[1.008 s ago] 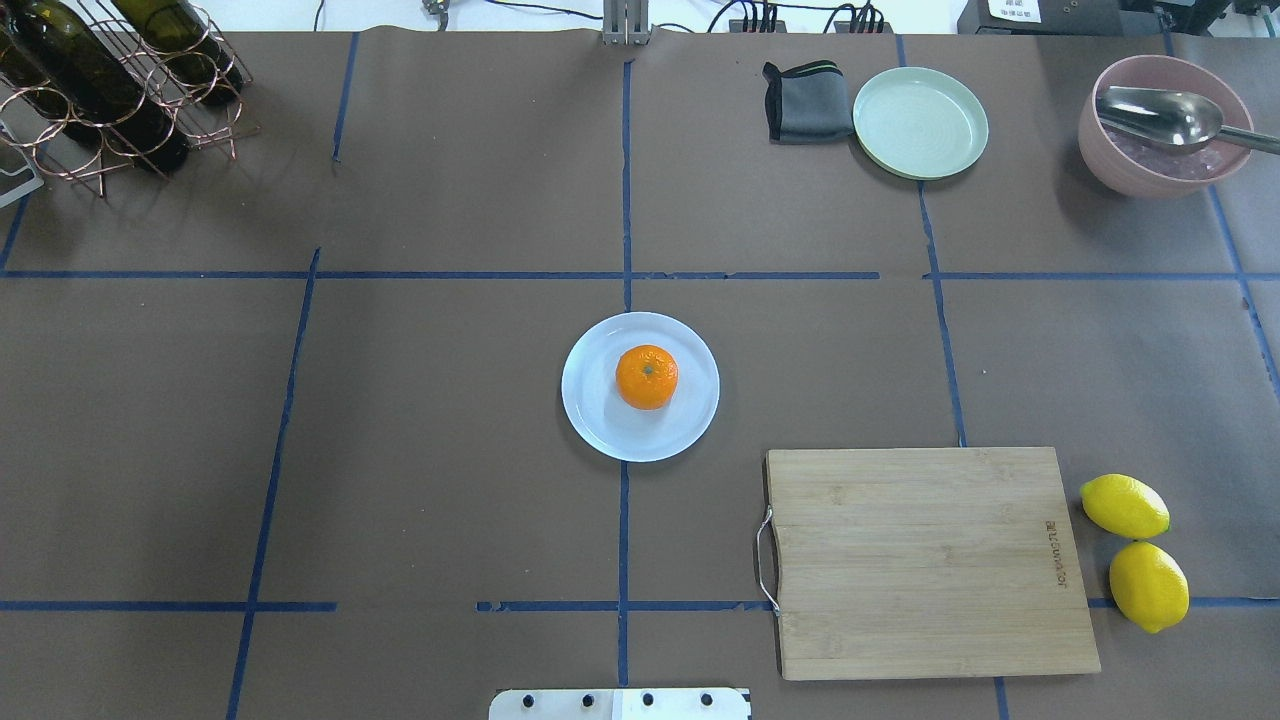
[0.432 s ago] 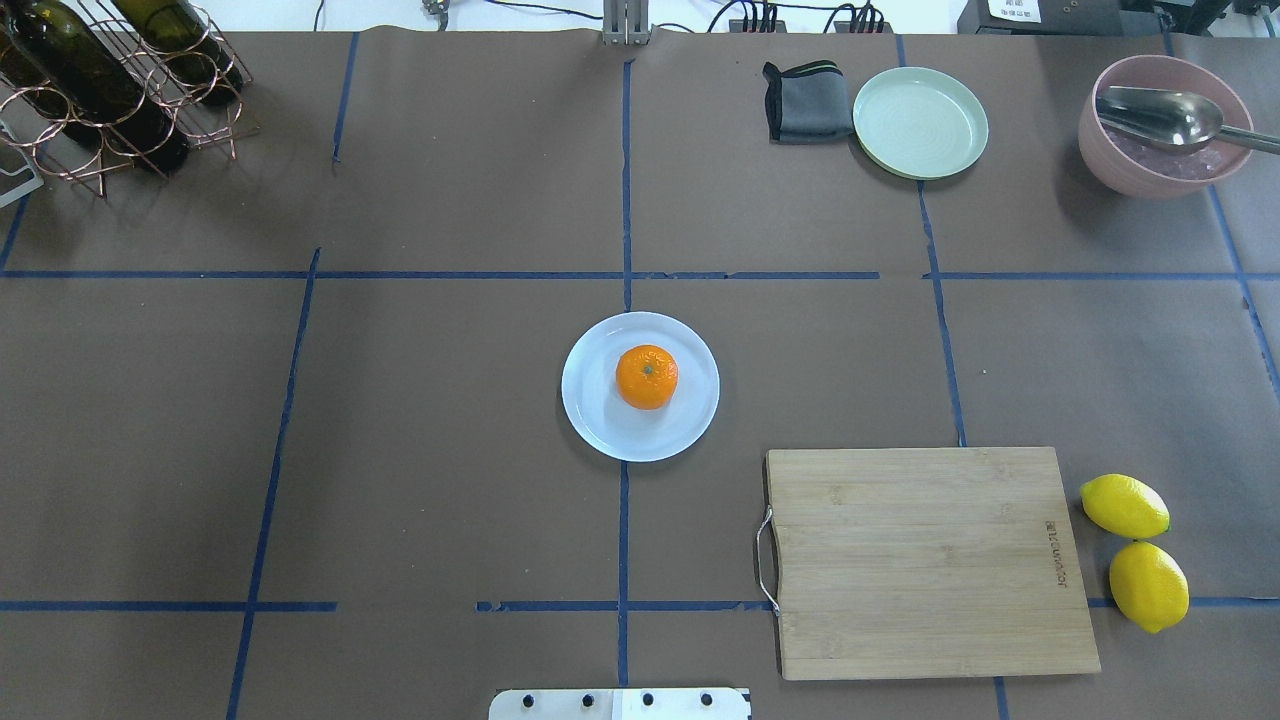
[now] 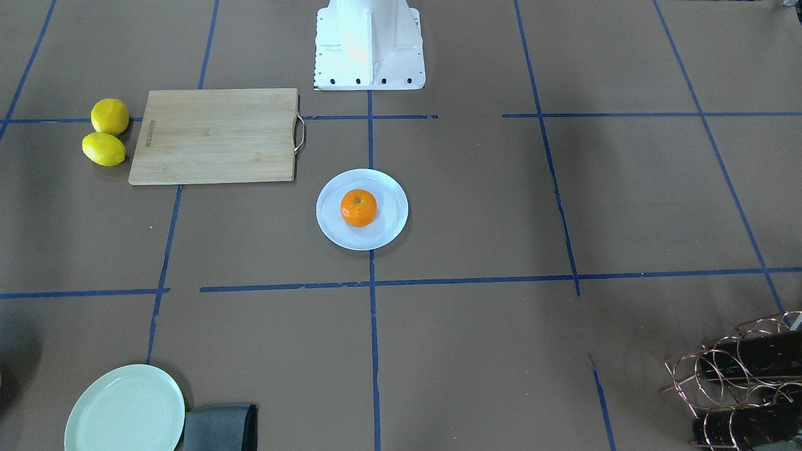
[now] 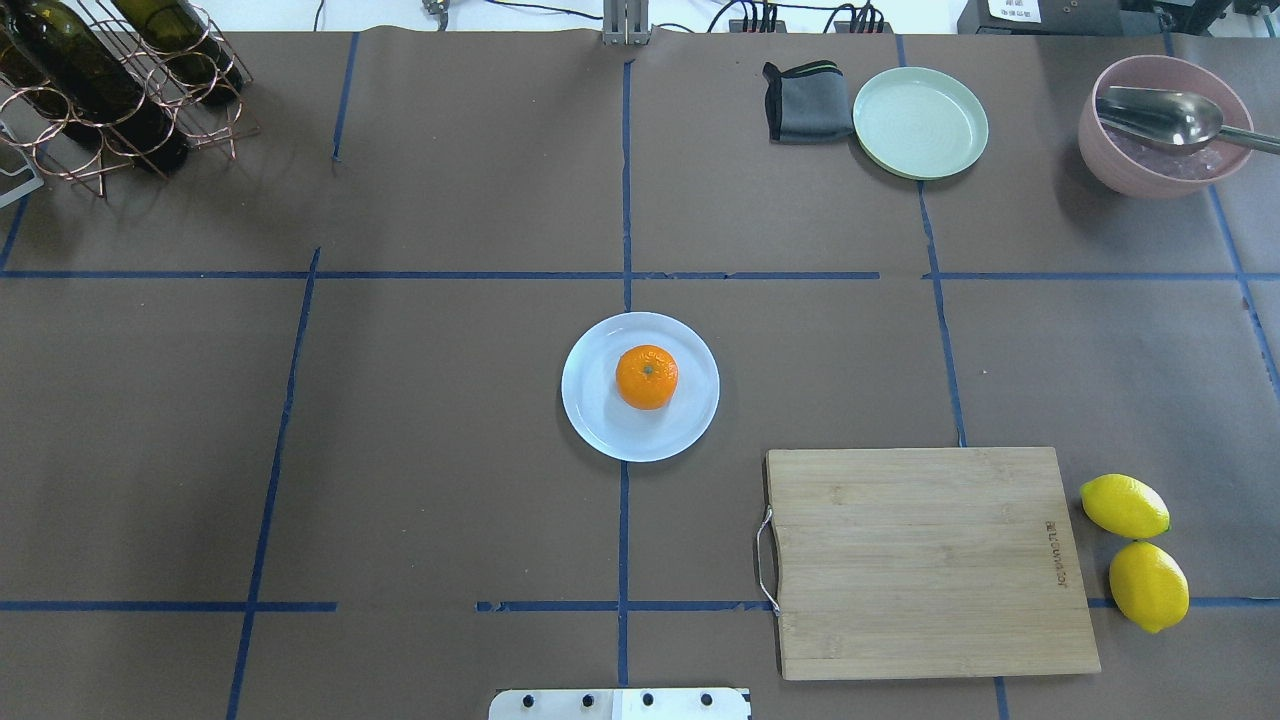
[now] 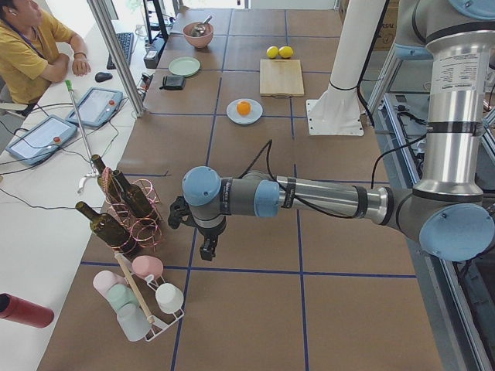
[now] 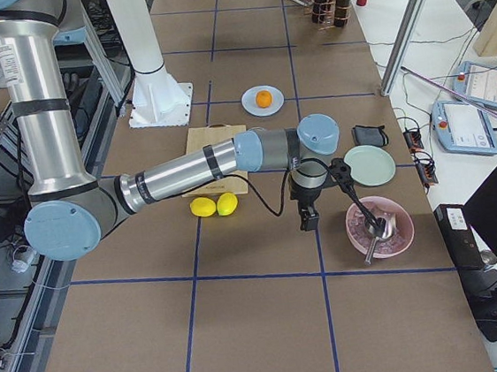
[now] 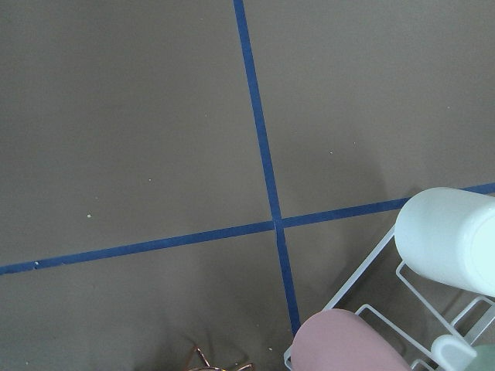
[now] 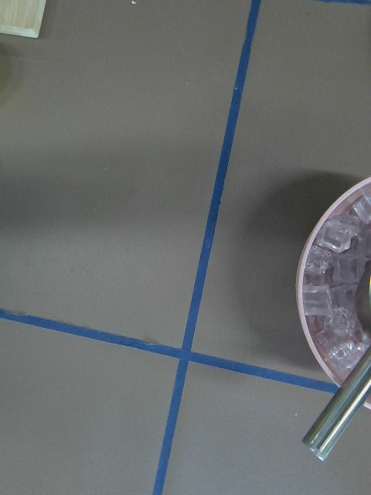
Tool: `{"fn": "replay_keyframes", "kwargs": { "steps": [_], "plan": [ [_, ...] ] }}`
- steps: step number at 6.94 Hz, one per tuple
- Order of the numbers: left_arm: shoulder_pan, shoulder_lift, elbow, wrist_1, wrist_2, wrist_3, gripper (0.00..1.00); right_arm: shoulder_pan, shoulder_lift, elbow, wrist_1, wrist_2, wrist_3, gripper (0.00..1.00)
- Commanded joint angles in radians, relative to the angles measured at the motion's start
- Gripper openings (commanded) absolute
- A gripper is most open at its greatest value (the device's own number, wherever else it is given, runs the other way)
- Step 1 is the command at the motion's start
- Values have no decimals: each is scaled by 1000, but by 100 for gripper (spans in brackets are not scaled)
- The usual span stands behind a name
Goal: Pick orange to plate
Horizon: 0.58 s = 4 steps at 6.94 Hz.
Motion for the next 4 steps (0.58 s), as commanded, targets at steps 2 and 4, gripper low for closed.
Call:
{"fn": "replay_keyframes", "kwargs": {
  "steps": [2, 4],
  "plan": [
    [-2, -13, -8, -1, 8, 4, 100, -2, -6, -11, 1, 3, 0, 100],
    [-3, -13, -14, -1, 9, 7, 100, -12, 2, -8, 1, 4, 15, 100]
  ]
}}
